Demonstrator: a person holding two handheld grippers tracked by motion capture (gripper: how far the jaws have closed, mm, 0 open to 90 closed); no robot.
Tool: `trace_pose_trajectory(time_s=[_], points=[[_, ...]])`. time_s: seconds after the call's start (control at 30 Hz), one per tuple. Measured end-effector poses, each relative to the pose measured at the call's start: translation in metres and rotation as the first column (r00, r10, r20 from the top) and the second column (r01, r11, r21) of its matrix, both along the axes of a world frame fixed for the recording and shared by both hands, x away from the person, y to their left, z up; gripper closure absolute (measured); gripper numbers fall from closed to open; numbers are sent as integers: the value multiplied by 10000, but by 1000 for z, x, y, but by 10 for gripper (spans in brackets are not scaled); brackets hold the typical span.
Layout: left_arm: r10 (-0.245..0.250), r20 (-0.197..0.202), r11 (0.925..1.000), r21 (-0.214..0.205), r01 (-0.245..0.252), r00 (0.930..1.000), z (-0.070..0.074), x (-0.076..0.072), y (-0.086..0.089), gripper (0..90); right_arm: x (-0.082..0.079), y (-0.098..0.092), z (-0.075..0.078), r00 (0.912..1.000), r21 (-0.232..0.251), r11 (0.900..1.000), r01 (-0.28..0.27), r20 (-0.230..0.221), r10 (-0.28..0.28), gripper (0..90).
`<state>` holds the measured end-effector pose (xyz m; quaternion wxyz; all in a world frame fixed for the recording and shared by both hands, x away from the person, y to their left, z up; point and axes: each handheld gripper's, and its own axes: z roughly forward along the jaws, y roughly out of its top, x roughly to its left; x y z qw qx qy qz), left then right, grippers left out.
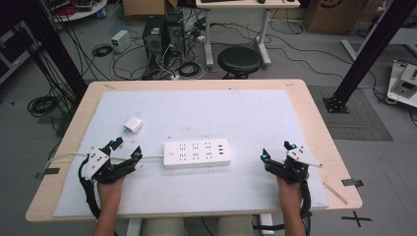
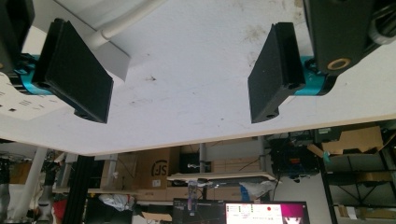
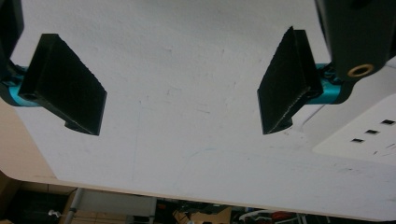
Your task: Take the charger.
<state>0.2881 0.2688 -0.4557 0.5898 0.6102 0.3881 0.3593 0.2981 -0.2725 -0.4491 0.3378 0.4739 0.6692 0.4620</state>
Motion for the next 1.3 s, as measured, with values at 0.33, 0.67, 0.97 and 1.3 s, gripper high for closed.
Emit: trace_pose_trajectory(time_s=[0.33,0.67,0.97,1.3], points=[[-28,6,10000,85,28,10000,0,0,0,223,0,-2,0,10000,234,9997,25,-48,-24,160],[-7,-589,9997,227,20,9983,8,2,2,235,0,-1,0,10000,129,9999,-17,22,17,160],[-653,-520,9937,882,697,9965,72,31,9,212,1,0,0,10000,38,10000,-16,-71,16,160],[-921,-1824,9713,2002,1287,9789,96,84,11,213,1,1,0,10000,-118,9999,-56,-82,55,160]])
